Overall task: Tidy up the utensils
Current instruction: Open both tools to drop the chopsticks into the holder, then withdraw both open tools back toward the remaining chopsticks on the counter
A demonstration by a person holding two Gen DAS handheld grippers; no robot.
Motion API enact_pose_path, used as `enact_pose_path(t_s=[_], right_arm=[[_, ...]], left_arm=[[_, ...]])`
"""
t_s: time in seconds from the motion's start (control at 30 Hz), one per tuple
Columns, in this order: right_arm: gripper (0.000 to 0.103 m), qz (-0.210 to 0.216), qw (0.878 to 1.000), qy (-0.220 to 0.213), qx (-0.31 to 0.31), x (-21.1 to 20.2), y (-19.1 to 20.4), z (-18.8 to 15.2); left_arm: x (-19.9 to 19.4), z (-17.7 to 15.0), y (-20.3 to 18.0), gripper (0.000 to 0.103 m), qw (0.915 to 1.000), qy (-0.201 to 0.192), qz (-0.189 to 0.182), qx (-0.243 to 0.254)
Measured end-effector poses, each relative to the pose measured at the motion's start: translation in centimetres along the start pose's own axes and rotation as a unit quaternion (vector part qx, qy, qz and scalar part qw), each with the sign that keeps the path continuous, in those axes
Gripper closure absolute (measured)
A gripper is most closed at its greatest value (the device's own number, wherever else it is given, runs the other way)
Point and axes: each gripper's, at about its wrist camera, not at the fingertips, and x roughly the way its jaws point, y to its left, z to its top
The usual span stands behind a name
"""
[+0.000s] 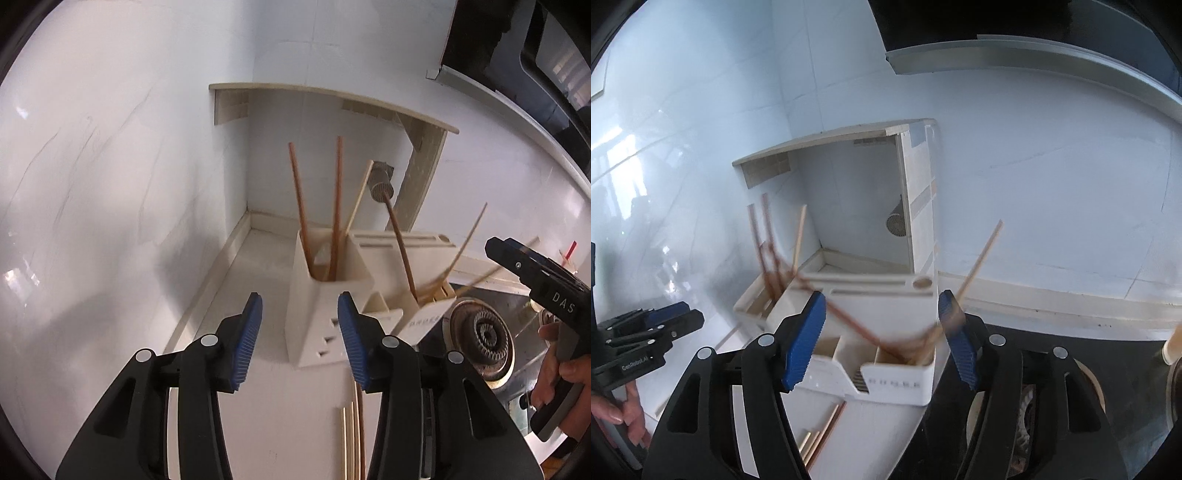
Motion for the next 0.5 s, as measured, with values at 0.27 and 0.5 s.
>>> enact_pose_path(t_s=[0.27,0.5], right_arm=[[0.039,-0.003,1.0,-0.007,-0.003,-0.3,0.2,1.0],[0.036,-0.01,1.0,-0.006,0.003,-1.3,-0.1,0.8]], left_arm=[[-0.3,0.6,-0.2,0.06,1.0,-0.004,-0.005,0.0],[-1.2,0.6,-0.6,0.059,0.9999,-0.01,-0.013,0.002]])
